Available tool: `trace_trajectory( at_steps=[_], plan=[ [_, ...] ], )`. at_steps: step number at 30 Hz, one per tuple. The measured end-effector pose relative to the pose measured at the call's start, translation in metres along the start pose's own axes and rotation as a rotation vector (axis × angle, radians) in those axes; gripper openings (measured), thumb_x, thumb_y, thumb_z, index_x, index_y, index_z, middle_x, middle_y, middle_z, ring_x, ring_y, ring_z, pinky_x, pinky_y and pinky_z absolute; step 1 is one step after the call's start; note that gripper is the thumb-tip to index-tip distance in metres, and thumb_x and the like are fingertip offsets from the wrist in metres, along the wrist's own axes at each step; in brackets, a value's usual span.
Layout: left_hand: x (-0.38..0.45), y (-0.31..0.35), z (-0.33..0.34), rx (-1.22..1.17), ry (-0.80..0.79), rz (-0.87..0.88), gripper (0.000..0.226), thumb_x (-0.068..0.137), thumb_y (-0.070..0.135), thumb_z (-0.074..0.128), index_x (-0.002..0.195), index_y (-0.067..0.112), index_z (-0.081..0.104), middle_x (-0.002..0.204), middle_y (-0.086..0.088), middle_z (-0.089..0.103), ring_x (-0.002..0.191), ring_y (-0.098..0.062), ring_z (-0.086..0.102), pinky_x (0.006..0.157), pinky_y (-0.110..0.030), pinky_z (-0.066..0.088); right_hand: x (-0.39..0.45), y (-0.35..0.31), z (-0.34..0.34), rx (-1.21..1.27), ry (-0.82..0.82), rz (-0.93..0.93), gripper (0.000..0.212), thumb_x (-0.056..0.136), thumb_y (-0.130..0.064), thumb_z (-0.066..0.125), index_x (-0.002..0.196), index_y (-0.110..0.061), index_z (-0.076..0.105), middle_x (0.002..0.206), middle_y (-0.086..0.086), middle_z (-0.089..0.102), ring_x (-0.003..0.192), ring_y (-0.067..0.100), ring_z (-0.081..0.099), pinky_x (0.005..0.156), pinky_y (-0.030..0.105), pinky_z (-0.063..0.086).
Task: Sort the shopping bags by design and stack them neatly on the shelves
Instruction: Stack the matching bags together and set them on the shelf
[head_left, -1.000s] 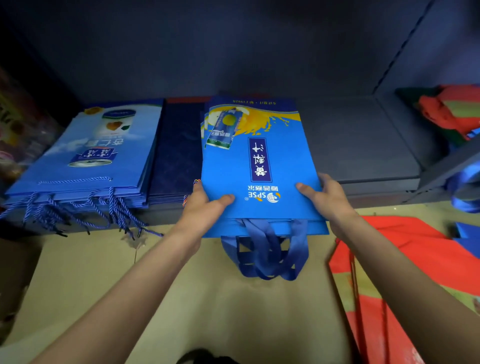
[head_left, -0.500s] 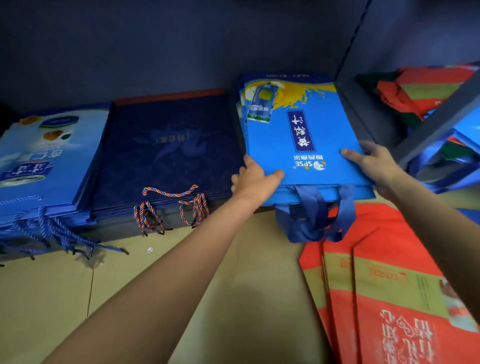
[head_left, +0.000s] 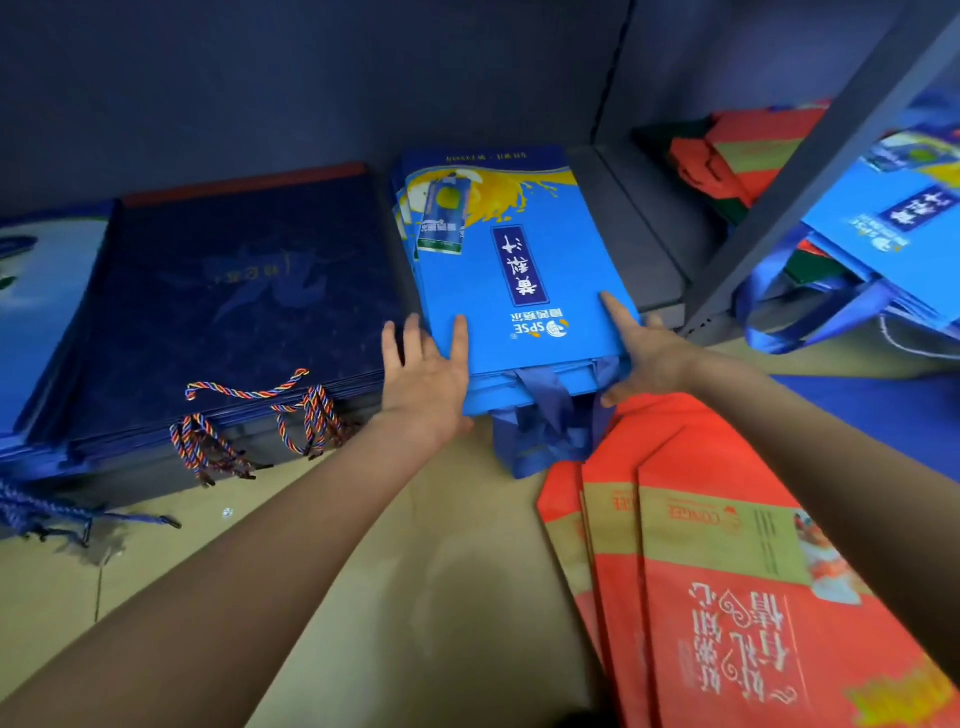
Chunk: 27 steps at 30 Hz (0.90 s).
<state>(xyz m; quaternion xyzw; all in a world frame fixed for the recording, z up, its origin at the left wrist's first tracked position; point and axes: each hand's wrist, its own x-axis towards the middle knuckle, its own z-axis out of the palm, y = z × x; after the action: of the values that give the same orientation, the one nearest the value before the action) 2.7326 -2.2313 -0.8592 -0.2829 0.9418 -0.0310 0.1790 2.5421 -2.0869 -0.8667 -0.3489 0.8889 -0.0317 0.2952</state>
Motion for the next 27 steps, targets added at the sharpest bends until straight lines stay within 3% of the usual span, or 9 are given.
trace_trajectory(
  at_steps=[6,11,13,16,20,22,25,27],
  plan=[
    [0.011,-0.012,-0.006,0.074,0.066,0.013,0.102,0.080,0.062,0.055,0.149,0.016,-0.004,0.152,-0.025,0.006,0.142,-0.038,-0.002,0.113,-0.052,-0.003,0.017,-0.008,-0.014,-0.103,0.044,0.037,0.124,0.070,-0.015,0.080,0.146,-0.032,-0.016,0.141,0.027,0.027,0.128,0.039,0.041,0.101,0.039,0.038],
    [0.025,-0.017,-0.014,-0.039,-0.020,0.056,0.110,0.076,0.059,0.064,0.149,0.014,-0.005,0.154,-0.020,0.002,0.141,-0.038,0.008,0.113,-0.047,0.008,0.023,-0.019,-0.034,-0.040,0.190,-0.143,0.107,0.075,-0.013,0.075,0.150,-0.028,0.001,0.131,0.025,0.036,0.118,0.039,0.046,0.095,0.029,0.036],
    [0.023,-0.017,-0.010,0.027,-0.033,0.050,0.114,0.075,0.059,0.065,0.148,0.011,-0.010,0.153,-0.021,0.002,0.137,-0.040,0.016,0.111,-0.045,0.017,0.025,-0.023,-0.033,-0.025,0.211,-0.200,0.104,0.074,-0.013,0.075,0.150,-0.028,0.005,0.128,0.024,0.037,0.115,0.039,0.046,0.094,0.029,0.037],
    [0.019,-0.016,-0.003,0.163,0.076,0.048,0.106,0.080,0.056,0.060,0.148,0.013,-0.009,0.150,-0.018,0.009,0.130,-0.037,0.025,0.106,-0.043,0.024,0.028,-0.021,-0.025,-0.030,0.186,-0.211,0.102,0.075,-0.014,0.075,0.150,-0.026,0.007,0.131,0.024,0.037,0.119,0.039,0.044,0.098,0.030,0.035],
    [0.013,-0.015,-0.005,0.147,0.133,0.085,0.101,0.080,0.055,0.060,0.149,0.019,-0.004,0.151,-0.014,0.007,0.130,-0.035,0.023,0.109,-0.044,0.019,0.022,-0.020,-0.023,-0.061,0.103,-0.157,0.099,0.075,-0.014,0.074,0.150,-0.026,0.010,0.139,0.020,0.027,0.128,0.038,0.037,0.105,0.034,0.035],
    [0.006,-0.010,-0.005,0.084,0.209,0.190,0.095,0.078,0.044,0.067,0.150,0.019,0.009,0.152,-0.015,0.012,0.132,-0.036,0.023,0.109,-0.048,0.017,0.006,-0.007,-0.026,-0.039,0.110,-0.139,0.095,0.075,-0.013,0.075,0.149,-0.026,0.016,0.137,0.018,0.028,0.127,0.037,0.037,0.105,0.036,0.035],
    [-0.005,0.006,0.006,-0.017,0.417,0.417,0.080,0.059,0.015,0.080,0.132,0.006,0.049,0.135,-0.023,0.044,0.117,-0.038,0.041,0.095,-0.056,0.036,-0.034,0.034,-0.020,0.051,0.139,-0.054,0.084,0.076,-0.013,0.074,0.145,-0.019,0.028,0.135,0.019,0.035,0.125,0.034,0.042,0.100,0.030,0.034],
    [-0.012,0.022,0.012,-0.070,0.471,0.493,0.068,0.057,0.009,0.075,0.121,0.002,0.056,0.125,-0.024,0.053,0.109,-0.034,0.042,0.088,-0.054,0.042,-0.063,0.066,-0.006,0.079,0.117,0.040,0.079,0.076,-0.016,0.075,0.143,-0.014,0.032,0.133,0.022,0.040,0.120,0.034,0.046,0.098,0.031,0.035]
  ],
)
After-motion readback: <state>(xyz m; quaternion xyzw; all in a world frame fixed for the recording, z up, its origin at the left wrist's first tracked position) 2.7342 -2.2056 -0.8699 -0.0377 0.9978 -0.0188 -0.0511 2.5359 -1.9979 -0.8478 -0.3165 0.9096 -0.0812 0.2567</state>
